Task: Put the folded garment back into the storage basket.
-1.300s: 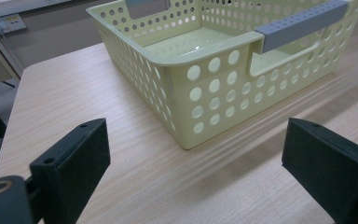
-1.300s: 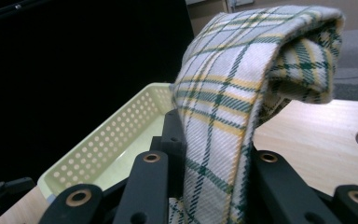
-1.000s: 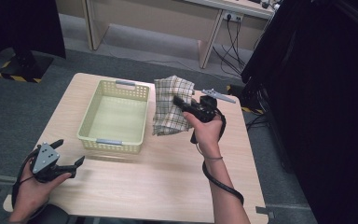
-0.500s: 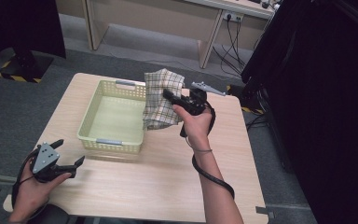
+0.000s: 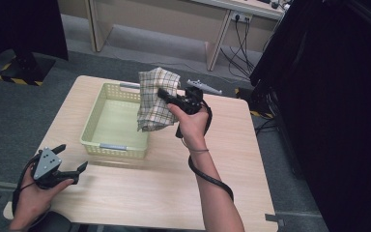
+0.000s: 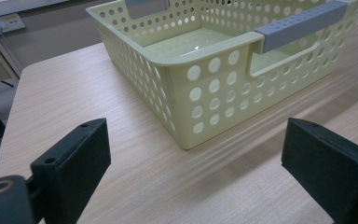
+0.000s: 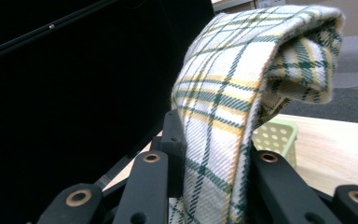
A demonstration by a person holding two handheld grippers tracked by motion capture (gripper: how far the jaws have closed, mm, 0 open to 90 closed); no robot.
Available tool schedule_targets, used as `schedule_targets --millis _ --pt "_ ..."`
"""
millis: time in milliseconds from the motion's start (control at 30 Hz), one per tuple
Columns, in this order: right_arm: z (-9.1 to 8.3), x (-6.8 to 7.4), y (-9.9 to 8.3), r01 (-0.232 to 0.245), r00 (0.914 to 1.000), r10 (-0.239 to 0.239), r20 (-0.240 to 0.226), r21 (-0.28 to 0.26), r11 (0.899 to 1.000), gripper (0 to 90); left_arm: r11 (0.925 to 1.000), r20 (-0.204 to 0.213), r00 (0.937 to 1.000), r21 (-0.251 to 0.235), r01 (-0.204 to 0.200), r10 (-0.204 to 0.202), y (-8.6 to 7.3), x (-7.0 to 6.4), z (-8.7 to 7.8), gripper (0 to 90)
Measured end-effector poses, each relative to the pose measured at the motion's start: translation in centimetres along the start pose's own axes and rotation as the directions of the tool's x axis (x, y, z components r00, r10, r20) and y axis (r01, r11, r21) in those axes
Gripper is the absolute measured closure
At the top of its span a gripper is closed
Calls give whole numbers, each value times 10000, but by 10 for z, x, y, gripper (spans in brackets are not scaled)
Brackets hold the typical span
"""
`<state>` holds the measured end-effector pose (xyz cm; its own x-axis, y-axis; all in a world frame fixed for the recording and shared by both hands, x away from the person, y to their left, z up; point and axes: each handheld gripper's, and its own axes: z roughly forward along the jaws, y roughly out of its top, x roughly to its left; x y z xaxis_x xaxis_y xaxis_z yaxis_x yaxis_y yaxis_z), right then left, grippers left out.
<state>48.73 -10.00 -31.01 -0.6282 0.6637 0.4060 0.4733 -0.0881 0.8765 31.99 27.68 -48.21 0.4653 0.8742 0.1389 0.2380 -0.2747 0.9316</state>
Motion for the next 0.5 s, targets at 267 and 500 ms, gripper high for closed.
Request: schedule_targets --millis 267,500 --pt "14 7 2 -128 9998 128 -164 6 9999 758 10000 2 10000 14 -9 9 0 0 0 76" --pt "26 13 0 -189 9994 191 -285 88 9998 757 10000 -1 10000 22 -68 68 0 -1 0 79"
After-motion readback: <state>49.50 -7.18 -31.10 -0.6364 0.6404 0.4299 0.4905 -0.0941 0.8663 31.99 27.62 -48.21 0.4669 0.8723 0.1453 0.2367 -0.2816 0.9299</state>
